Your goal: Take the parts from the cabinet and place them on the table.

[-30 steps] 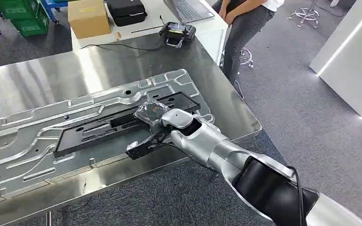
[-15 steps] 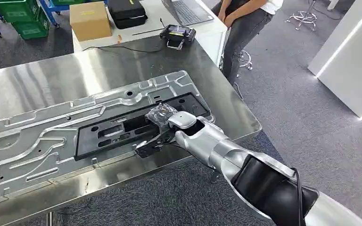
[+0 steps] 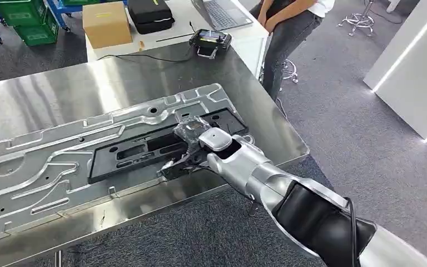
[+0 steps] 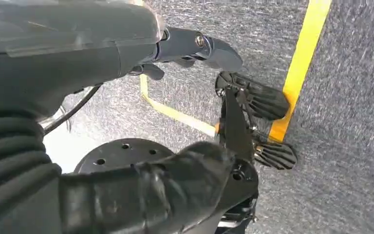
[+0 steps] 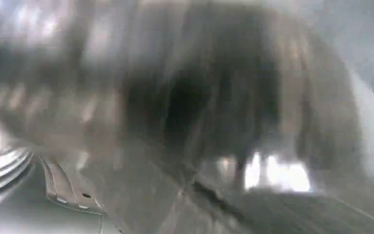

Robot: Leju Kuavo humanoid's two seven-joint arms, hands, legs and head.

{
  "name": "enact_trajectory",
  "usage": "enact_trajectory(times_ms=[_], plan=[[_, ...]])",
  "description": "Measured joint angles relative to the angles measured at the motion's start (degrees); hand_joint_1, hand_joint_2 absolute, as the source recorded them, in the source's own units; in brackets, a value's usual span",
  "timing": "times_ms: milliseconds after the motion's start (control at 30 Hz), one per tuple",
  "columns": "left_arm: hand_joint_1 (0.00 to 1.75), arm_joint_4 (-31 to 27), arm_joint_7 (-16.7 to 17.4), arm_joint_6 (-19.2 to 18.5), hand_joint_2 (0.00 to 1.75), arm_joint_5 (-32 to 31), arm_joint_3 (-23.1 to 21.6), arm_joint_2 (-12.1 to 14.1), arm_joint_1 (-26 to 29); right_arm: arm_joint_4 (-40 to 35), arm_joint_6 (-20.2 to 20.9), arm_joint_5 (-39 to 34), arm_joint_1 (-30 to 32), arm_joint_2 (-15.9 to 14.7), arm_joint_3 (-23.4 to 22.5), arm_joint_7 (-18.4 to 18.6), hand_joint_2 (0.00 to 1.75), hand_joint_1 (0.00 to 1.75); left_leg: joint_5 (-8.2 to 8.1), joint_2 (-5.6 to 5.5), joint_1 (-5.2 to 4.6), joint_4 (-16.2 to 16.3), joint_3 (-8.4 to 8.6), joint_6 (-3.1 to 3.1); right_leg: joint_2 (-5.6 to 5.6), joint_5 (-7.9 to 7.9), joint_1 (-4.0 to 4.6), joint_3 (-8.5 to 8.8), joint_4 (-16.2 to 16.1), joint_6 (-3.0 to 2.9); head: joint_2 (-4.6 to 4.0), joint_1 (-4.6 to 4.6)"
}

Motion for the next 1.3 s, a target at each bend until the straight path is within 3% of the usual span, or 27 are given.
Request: enact_trajectory(times_ms=[167,367,467,533,567,600,633,700,733,767,800,867,900,933,1033,1067,1100,1133,1200,1233,1267,1300], plan=[[0.0,0.0,0.1,0.2,0.0,0.1,0.4,0.2,0.5,-1.0,-3.4,0.7,-1.4,0.4,0.0,-1.1,0.0,0.0,-0.01,0.08,0.0,0.0,0.0,0.0,0.14,0.0,-0.03,-0.03,0.0,0.0,0.0,0.0],[0.0,0.0,-0.4,0.2,0.0,0.0,1.1,0.4,0.6,-4.2,-4.4,3.0,-2.8,1.6,0.0,-1.8,0.0,0.0,-0.02,0.07,0.01,0.0,-0.01,-0.02,0.11,-0.06,0.06,-0.04,0.0,-0.03,0.0,0.0],[0.0,0.0,-0.6,0.2,0.0,-0.6,1.3,0.6,0.7,-5.3,-4.8,3.5,-2.8,1.9,0.0,-1.9,0.0,0.0,-0.12,0.05,-0.35,0.3,-0.13,0.51,0.06,0.16,-0.24,-0.04,-0.2,0.39,0.0,0.0],[0.0,0.0,-0.9,0.0,0.0,-0.9,1.3,0.6,0.7,-5.9,-4.9,4.0,-2.8,2.1,0.0,-1.9,0.0,0.0,0.68,0.03,-0.46,-0.2,0.07,0.9,0.1,0.74,-0.32,0.14,-0.5,1.06,0.0,-0.02],[0.0,0.0,-1.0,0.0,0.0,-1.2,1.3,0.6,0.7,-6.2,-5.0,4.2,-2.8,2.1,0.0,-1.9,0.0,0.0,1.63,0.16,0.41,-1.5,1.02,1.26,0.15,0.29,-0.13,-0.15,-0.6,1.29,0.0,0.02],[0.0,0.0,-1.1,-0.1,0.0,-1.4,1.3,0.5,0.6,-6.3,-5.1,4.2,-2.9,2.1,0.0,-1.9,0.0,0.0,2.05,0.42,0.27,-2.0,0.9,1.57,0.14,-1.32,-0.24,-0.61,0.8,1.49,0.0,0.04],[0.0,0.0,-1.2,-0.1,0.0,-1.5,1.3,0.5,0.6,-6.3,-5.1,4.3,-3.0,2.1,0.0,-1.9,0.0,0.0,2.24,0.48,0.31,-2.0,0.73,1.8,0.15,-3.64,-0.33,-1.98,4.2,1.59,0.0,0.0],[0.0,0.0,-1.2,-0.1,0.0,-1.6,1.3,0.5,0.9,-6.3,-5.1,4.3,-2.7,2.0,0.0,-1.9,0.0,0.0,2.25,0.52,0.3,-1.7,0.37,1.82,0.12,-7.92,-0.87,-5.9,13.8,2.03,0.0,0.0],[0.0,0.0,-1.3,-0.1,0.0,-1.7,1.3,0.5,1.0,-6.3,-5.1,4.3,-2.5,2.0,0.0,-1.9,0.0,0.0,2.24,0.5,0.33,-1.5,0.12,1.8,0.11,-8.65,-1.11,-7.27,17.1,2.3,0.0,0.02],[0.0,0.0,-1.3,-0.1,0.0,-1.8,1.3,0.5,1.0,-6.3,-5.1,4.4,-2.3,1.9,0.0,-1.9,0.0,0.0,2.22,0.45,0.4,-1.2,-0.07,1.77,0.1,-7.92,-1.35,-7.18,17.2,2.49,0.0,0.02],[0.0,0.0,-1.4,-0.1,0.0,-1.8,1.3,0.5,1.1,-6.3,-5.1,4.4,-2.3,1.9,0.0,-1.9,0.0,0.0,2.09,0.4,0.49,-0.9,-0.22,1.58,0.06,-6.16,-1.57,-5.85,14.9,2.63,0.0,0.02],[0.0,0.0,-1.7,-0.2,0.0,-2.0,1.3,0.5,1.1,-6.4,-5.2,4.4,-2.5,1.9,0.0,-2.1,0.0,0.0,1.44,0.24,0.7,0.1,-0.46,0.84,0.0,-1.42,-1.98,-0.13,4.7,2.76,0.0,0.02],[0.0,0.0,-1.9,-0.2,0.0,-2.1,1.3,0.5,1.1,-6.5,-5.4,4.3,-2.4,1.9,0.0,-2.3,0.0,0.0,1.06,0.24,0.74,0.5,-0.87,0.41,0.09,-2.87,-1.87,1.31,2.2,2.68,0.0,0.02],[0.0,0.0,-2.0,-0.3,0.0,-2.4,1.3,0.5,1.0,-6.6,-5.6,4.3,-2.5,1.9,0.0,-2.4,0.0,0.0,0.93,0.23,0.56,1.0,-1.45,0.0,0.25,-2.54,-1.35,1.41,2.2,2.21,0.0,0.0],[0.0,0.0,-2.1,-0.5,0.0,-3.1,1.3,0.5,1.3,-7.1,-6.3,4.7,-2.3,1.9,0.0,-2.9,0.0,0.0,1.19,0.16,0.66,1.0,-1.69,-1.0,0.27,-2.63,-1.14,0.89,1.8,1.25,0.0,0.04],[0.0,0.0,-2.1,-0.6,0.0,-3.2,1.3,0.5,1.3,-7.5,-6.4,4.8,-2.3,1.9,0.0,-3.0,0.0,0.0,0.74,0.17,0.72,1.2,-1.69,-1.35,0.22,-2.31,-1.57,1.05,0.9,0.75,0.0,-0.02],[0.0,0.0,-2.1,-0.7,0.0,-3.2,1.3,0.3,1.4,-7.7,-6.4,4.8,-2.3,1.9,0.0,-3.0,0.0,0.0,-0.59,0.25,0.95,2.2,-2.2,-1.59,0.14,-2.0,-1.55,1.17,0.6,0.28,0.0,0.0],[0.0,0.0,-2.1,-0.8,0.0,-3.3,1.3,0.3,1.4,-7.9,-6.4,4.8,-2.4,2.0,0.0,-3.0,0.0,0.0,-2.9,0.28,0.97,5.2,-3.33,-1.86,0.04,-1.75,-1.56,1.04,0.4,-0.13,0.0,-0.02],[0.0,0.0,-2.2,-0.8,0.0,-3.3,1.3,0.3,1.4,-8.0,-6.5,4.9,-2.3,2.0,0.0,-3.0,0.0,0.0,-7.4,0.28,1.07,14.0,-7.07,-2.37,-0.14,-1.48,-1.45,0.47,0.5,-0.38,0.0,-0.02],[0.0,0.0,-2.2,-0.8,0.0,-3.4,1.3,0.3,1.4,-8.0,-6.5,4.9,-2.1,2.0,0.0,-3.0,0.0,0.0,-8.54,0.28,1.11,17.6,-8.52,-2.55,-0.24,-1.31,-1.42,0.2,0.6,-0.36,0.0,0.0],[0.0,0.0,-2.2,-0.8,0.0,-3.5,1.3,0.3,1.5,-8.0,-6.6,5.0,-1.9,2.0,0.0,-3.0,0.0,0.0,-8.16,0.29,1.17,18.6,-8.82,-2.68,-0.3,-1.15,-1.42,-0.04,0.7,-0.34,0.0,0.0],[0.0,0.0,-2.2,-0.7,0.0,-3.7,1.3,0.3,1.6,-8.2,-6.9,5.0,-1.7,2.0,0.0,-3.2,0.0,0.0,-6.35,0.29,1.28,16.8,-7.81,-2.73,-0.3,-0.99,-1.46,-0.29,0.8,-0.22,0.0,-0.02]])
